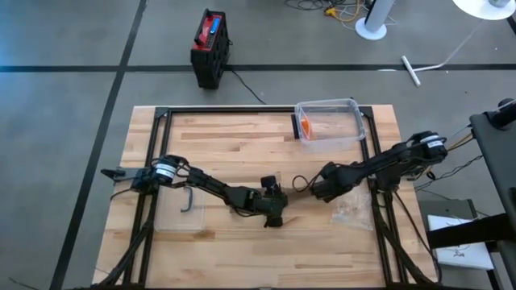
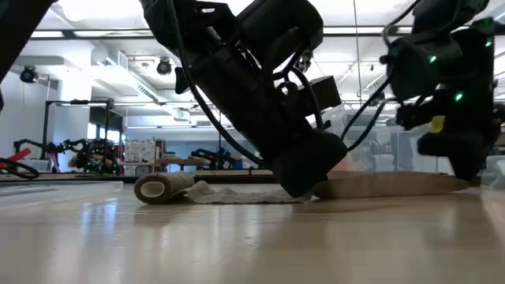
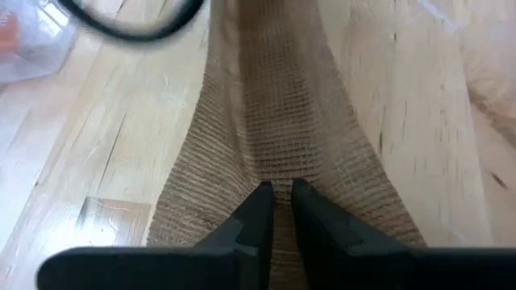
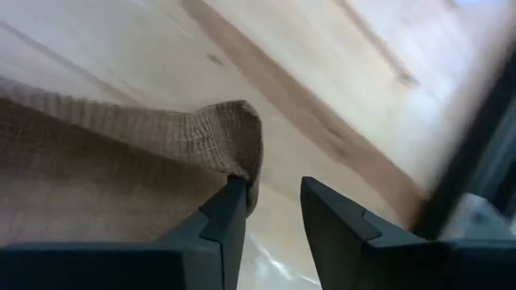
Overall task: Roll bandage
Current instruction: Roll the brown bandage
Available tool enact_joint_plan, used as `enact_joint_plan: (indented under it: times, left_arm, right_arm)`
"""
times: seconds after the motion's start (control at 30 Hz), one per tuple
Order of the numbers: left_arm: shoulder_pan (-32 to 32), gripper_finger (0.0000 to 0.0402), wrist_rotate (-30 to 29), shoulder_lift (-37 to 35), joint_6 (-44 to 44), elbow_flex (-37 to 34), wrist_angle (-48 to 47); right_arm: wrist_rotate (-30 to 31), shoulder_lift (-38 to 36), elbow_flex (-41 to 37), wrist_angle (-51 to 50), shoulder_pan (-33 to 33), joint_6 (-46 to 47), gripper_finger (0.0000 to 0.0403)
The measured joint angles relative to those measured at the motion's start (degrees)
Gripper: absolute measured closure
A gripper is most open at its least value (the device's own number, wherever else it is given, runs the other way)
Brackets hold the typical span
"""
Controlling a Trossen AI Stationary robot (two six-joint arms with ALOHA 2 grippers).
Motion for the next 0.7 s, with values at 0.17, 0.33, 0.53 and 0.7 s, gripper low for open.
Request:
enact_joint_plan:
  times: [0.17, 0.33, 0.53, 0.7]
  left_arm:
    - [0.00, 0.0362, -0.04, 0.00, 0.00, -0.04, 0.32]
    - [0.02, 0.0362, -0.13, 0.00, -0.01, -0.04, 0.37]
    - [0.02, 0.0364, -0.15, 0.02, 0.00, -0.09, 0.59]
    - [0.02, 0.0368, -0.15, 0.02, 0.00, -0.11, 0.61]
  right_arm:
    - [-0.33, -4.11, 0.32, 2.37, 0.23, -1.07, 0.0296]
    - [-2.43, -7.41, 1.53, 8.39, 0.77, -2.93, 0.0295]
    - [-6.60, -8.62, 3.03, 12.43, 0.81, -4.39, 0.0282]
    - [-6.58, -8.07, 3.15, 13.91, 0.81, -4.27, 0.0277]
